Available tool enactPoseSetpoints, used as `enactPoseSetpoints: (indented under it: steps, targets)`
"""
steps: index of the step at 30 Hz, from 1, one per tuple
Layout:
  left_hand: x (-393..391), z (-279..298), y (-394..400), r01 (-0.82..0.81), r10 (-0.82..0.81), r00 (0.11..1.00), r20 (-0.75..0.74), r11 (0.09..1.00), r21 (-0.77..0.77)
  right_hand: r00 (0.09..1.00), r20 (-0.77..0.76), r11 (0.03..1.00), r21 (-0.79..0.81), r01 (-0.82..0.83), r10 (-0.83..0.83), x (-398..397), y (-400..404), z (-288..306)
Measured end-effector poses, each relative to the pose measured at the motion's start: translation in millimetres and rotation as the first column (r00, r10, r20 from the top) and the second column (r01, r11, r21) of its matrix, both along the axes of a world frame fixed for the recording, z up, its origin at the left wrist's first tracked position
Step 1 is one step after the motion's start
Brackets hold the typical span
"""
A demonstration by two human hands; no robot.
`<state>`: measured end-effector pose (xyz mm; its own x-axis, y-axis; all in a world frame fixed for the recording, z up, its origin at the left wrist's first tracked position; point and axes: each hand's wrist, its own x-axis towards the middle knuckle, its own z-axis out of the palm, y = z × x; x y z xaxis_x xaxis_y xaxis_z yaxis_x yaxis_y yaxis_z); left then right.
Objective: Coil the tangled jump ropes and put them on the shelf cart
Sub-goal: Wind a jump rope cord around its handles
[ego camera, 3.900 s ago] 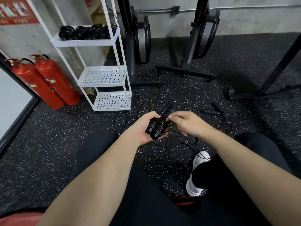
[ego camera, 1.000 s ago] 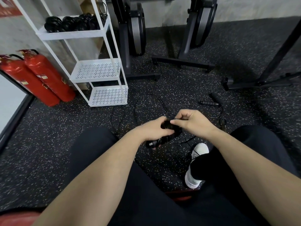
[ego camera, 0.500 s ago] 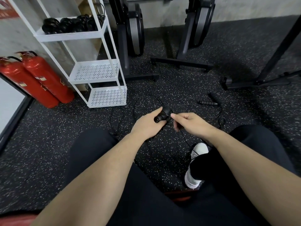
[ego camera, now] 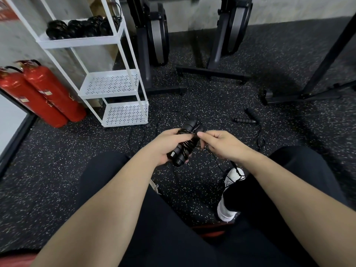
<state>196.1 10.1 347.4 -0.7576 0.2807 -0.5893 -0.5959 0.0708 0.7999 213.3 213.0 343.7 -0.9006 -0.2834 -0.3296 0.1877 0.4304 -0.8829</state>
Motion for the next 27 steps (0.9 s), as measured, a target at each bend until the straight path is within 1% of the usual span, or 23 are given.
enactPoseSetpoints:
  steps: [4, 7, 9, 12, 15, 20, 22, 24, 27]
  targets:
    - [-1, 7, -6, 0.019, -0.024, 0.999, 0.043, 0.994, 0.11, 1.0, 0.022, 0.999, -0.047, 0.006, -0.005, -5, 7, 0]
    - [1, 10, -8, 0.062, -0.071, 0.996, 0.045, 0.983, 0.171, 0.996, 0.07, 0.988, -0.149, -0.048, 0.058, -4, 12, 0]
    - [3, 14, -8, 0.087, -0.097, 0.995, 0.034, 0.969, 0.231, 0.992, 0.076, 0.974, -0.214, -0.078, 0.096, -2, 12, 0]
    - [6, 18, -7, 0.088, -0.097, 0.995, 0.019, 0.952, 0.293, 0.993, 0.065, 0.955, -0.287, -0.08, 0.102, -1, 10, 2]
    - [10, 19, -3, 0.059, -0.064, 0.998, 0.01, 0.963, 0.264, 0.993, 0.052, 0.958, -0.273, -0.085, 0.103, -1, 11, 3]
    - [13, 22, 9, 0.049, -0.06, 0.994, 0.088, 0.991, 0.124, 0.991, 0.062, 0.968, -0.233, -0.097, 0.115, 2, 17, 3]
    - [12, 21, 11, 0.03, -0.043, 0.995, 0.091, 0.99, 0.138, 0.993, 0.071, 0.969, -0.236, -0.072, 0.091, 3, 17, 4]
    - [13, 22, 11, -0.017, 0.0, 0.995, 0.104, 0.986, 0.166, 0.995, 0.083, 0.978, -0.204, -0.04, 0.058, 4, 17, 4]
    - [12, 23, 8, -0.086, 0.063, 0.992, 0.11, 0.972, 0.22, 0.994, 0.089, 0.986, -0.157, -0.049, 0.063, 5, 18, 3]
